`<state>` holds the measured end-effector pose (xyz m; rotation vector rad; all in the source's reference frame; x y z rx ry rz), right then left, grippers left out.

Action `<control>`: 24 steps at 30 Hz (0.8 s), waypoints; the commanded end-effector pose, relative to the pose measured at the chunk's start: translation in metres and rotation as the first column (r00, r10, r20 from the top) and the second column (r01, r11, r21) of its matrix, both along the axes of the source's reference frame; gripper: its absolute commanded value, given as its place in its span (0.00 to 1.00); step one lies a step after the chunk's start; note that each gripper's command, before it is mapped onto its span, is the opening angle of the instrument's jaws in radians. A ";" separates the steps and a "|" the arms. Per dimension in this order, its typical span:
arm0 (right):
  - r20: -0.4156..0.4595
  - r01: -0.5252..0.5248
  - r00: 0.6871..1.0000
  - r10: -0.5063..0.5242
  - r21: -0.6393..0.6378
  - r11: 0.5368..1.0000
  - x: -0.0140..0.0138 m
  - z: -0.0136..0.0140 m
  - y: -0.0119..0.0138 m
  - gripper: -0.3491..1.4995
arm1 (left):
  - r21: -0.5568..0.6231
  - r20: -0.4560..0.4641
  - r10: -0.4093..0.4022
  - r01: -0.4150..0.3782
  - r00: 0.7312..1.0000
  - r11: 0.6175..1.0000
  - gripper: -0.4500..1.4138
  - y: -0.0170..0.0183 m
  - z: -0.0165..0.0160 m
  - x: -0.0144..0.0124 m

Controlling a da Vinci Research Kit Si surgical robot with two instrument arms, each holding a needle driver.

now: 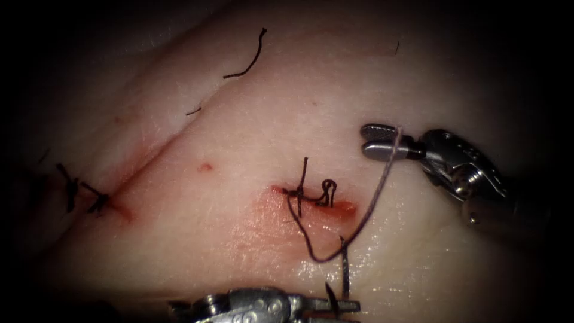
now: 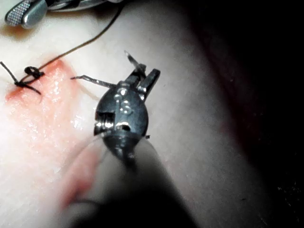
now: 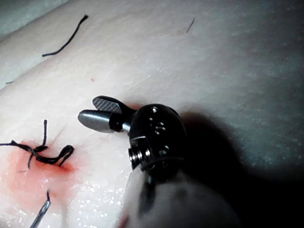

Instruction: Wound Closure

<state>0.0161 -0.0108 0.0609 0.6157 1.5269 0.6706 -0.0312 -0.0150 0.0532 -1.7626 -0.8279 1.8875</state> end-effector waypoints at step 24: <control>0.111 0.128 0.989 -0.103 -0.247 0.961 0.0024 -0.0035 -0.0031 0.29 | -0.578 -0.245 -0.143 -0.026 0.959 0.815 0.00 0.0005 -0.0088 0.0027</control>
